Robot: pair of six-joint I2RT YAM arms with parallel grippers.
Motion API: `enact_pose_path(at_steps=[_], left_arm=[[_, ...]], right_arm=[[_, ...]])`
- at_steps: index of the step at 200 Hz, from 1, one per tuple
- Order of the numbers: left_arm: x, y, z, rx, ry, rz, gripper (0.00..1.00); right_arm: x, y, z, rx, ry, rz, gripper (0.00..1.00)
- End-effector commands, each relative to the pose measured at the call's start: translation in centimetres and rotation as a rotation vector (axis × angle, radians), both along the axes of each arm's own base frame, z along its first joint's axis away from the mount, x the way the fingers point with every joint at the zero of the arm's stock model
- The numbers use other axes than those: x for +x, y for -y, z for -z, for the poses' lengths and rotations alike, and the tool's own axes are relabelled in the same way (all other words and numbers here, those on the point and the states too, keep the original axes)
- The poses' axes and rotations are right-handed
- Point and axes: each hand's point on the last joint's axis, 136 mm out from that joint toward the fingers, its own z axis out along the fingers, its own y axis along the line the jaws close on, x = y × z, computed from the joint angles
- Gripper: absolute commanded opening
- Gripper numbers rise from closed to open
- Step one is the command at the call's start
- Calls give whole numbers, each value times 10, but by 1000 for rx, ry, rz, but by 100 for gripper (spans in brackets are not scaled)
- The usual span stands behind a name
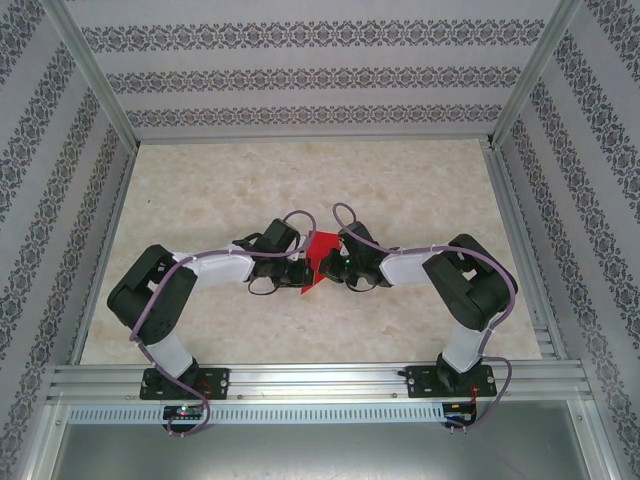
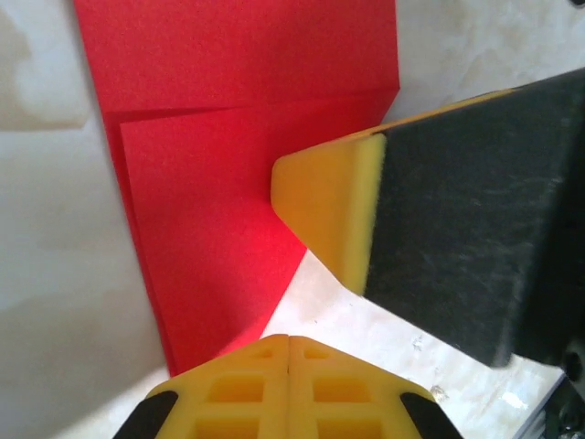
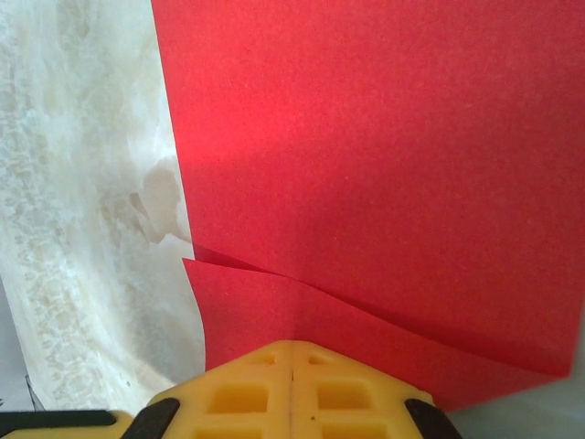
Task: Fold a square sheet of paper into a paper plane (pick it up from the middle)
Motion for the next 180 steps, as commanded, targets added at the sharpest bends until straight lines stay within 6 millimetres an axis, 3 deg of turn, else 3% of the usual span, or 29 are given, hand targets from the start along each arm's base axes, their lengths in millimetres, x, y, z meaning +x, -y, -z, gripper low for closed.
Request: enact_pose_path(at_steps=[1,56,122,180], left_arm=[[-2,-2,15,23,-27,27,0],[-24,-26,41,85,-95,43,0],[-54,-45,47,105,-182,67,2],[-66,-52,47,89,-211,35,2]], right_arm=[[-16,6,26,-66,-73,-7,3],[-23,18,40,-140,-120,6,3],[-29,29,54,-211,-171,28,3],[-33,34,57,-230,-181,28,2]])
